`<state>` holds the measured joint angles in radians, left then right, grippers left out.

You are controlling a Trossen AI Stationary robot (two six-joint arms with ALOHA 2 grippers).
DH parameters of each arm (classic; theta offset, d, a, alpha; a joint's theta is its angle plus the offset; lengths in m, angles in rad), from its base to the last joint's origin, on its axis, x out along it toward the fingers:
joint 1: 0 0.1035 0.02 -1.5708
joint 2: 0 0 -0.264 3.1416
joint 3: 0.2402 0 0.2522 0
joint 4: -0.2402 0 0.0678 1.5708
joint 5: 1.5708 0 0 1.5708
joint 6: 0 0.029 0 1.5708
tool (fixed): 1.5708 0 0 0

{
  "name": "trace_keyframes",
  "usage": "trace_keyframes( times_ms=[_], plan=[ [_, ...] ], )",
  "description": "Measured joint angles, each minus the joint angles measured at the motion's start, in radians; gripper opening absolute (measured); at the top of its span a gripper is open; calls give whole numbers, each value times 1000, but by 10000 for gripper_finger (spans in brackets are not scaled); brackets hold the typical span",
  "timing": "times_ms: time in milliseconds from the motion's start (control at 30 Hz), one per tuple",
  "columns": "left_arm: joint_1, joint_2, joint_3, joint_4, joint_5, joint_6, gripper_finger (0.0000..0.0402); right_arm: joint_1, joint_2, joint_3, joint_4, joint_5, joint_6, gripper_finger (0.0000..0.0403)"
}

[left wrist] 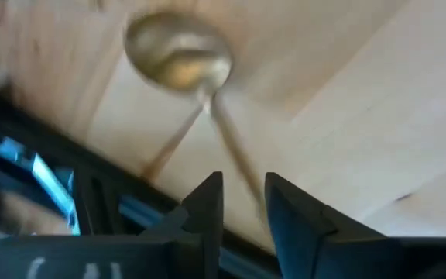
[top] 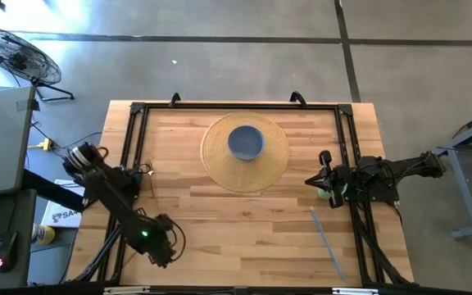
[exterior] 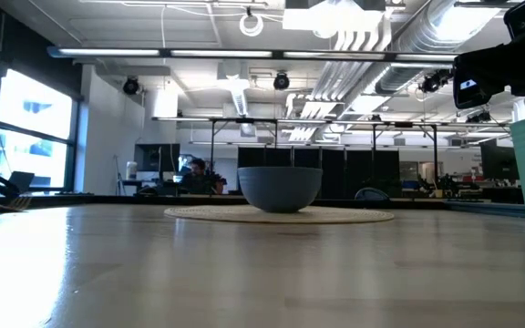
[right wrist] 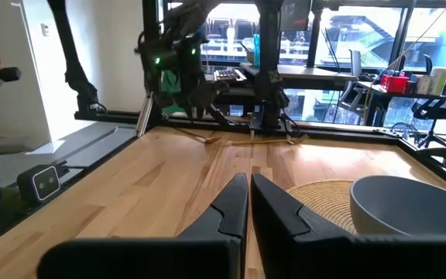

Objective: Pick & Place Utensil
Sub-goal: Put the gold spoon into the blue bowl on the brown mat

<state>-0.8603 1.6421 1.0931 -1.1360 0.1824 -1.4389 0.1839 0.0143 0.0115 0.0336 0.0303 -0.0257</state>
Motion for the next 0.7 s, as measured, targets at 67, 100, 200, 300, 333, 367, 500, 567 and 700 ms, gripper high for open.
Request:
trace_keyframes(
  times_ms=[67,100,200,300,333,367,500,567,700],
  plan=[
    [-8,-47,-25,20,-22,-50,74,0,0,0,0,0,0,12],
    [-18,-66,-43,29,-37,-83,72,0,0,0,0,0,0,12],
    [-55,-123,-110,67,-61,-211,70,0,0,0,0,0,0,12],
    [-89,-154,-185,195,-85,-307,70,0,0,0,0,0,0,12],
    [-95,-158,-203,232,-94,-323,70,0,0,0,0,0,0,12],
    [-99,-159,-219,276,-105,-328,70,0,0,0,0,0,0,12],
    [-95,-155,-259,314,-114,-326,70,0,0,0,0,0,0,12],
    [-96,-153,-267,292,-127,-328,70,0,0,0,0,0,0,12],
    [-96,-153,-273,273,-139,-345,70,0,0,0,0,0,0,12]
  ],
)
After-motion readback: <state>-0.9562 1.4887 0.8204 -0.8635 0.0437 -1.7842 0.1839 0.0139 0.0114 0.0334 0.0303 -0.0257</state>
